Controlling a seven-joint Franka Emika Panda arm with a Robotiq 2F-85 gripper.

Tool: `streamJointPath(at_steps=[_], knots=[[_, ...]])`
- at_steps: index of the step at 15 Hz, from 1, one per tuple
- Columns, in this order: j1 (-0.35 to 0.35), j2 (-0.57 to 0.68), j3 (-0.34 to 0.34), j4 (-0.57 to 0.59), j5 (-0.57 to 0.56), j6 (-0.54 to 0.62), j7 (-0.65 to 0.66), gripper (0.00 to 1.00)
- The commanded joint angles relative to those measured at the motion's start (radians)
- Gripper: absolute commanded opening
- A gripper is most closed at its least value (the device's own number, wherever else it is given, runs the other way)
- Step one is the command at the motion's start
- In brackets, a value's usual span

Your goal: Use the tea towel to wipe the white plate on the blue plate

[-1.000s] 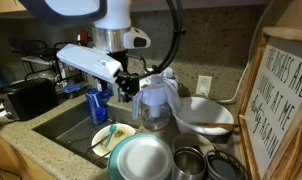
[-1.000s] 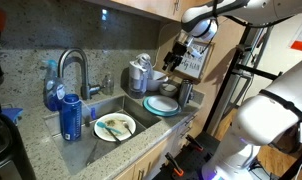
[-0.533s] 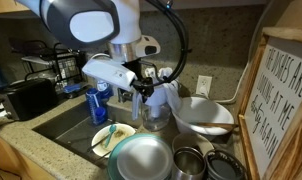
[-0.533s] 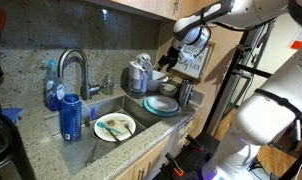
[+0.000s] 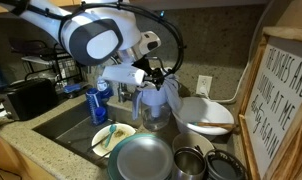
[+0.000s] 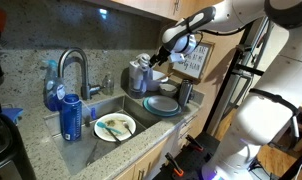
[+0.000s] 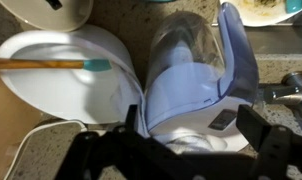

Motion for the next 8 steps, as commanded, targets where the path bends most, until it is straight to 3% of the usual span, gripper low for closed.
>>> streamJointPath(at_steps=[1, 4, 8], knots=[[-0.018, 0.081, 0.012, 0.029, -0.053, 0.173, 0.056, 1.0], [-0.007, 0.148, 0.005, 0.055, -0.026, 0.28, 0.042, 1.0], [0.0, 0.226, 0.018, 0.137, 0.003, 0.317, 0.021, 1.0]])
